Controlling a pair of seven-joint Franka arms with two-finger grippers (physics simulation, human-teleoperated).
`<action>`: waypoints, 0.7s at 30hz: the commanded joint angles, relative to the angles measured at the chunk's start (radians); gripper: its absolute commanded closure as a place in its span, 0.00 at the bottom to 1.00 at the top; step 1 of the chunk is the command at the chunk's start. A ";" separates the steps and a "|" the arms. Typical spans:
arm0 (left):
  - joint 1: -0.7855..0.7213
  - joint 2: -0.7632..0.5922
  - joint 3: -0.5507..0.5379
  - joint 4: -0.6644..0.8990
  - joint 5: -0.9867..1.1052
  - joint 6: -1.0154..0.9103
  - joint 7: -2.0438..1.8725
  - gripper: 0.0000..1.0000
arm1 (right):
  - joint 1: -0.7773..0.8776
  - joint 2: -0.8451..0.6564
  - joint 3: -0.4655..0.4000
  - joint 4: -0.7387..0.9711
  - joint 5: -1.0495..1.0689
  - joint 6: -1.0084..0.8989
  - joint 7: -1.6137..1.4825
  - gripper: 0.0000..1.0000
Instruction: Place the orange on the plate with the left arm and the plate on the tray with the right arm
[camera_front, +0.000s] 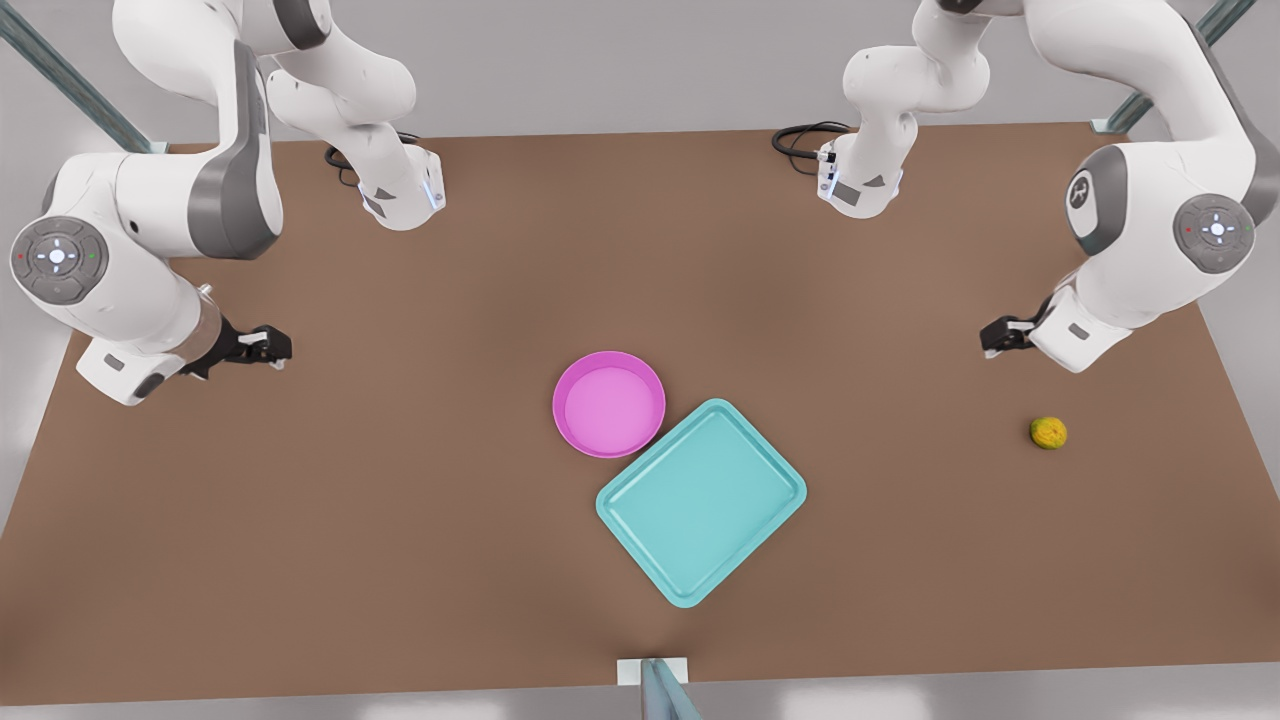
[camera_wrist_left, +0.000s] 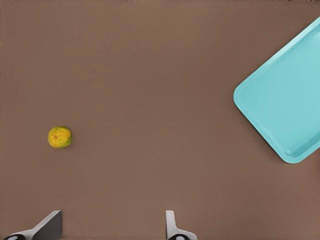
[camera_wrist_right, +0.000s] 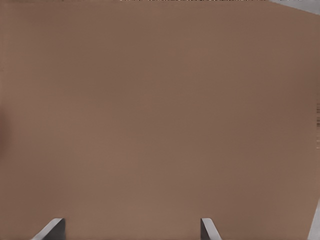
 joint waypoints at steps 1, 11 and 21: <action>0.000 -0.001 0.000 0.000 0.008 0.007 0.007 0.00 | 0.000 -0.001 0.000 0.000 -0.001 0.016 -0.050 0.00; 0.281 0.487 0.035 -0.013 -0.043 0.506 0.422 0.00 | -0.011 -0.001 -0.002 0.004 0.007 0.009 -0.051 0.00; 0.305 0.539 0.090 -0.054 -0.038 0.586 0.460 0.00 | -0.009 -0.001 -0.002 0.004 0.000 0.009 -0.054 0.00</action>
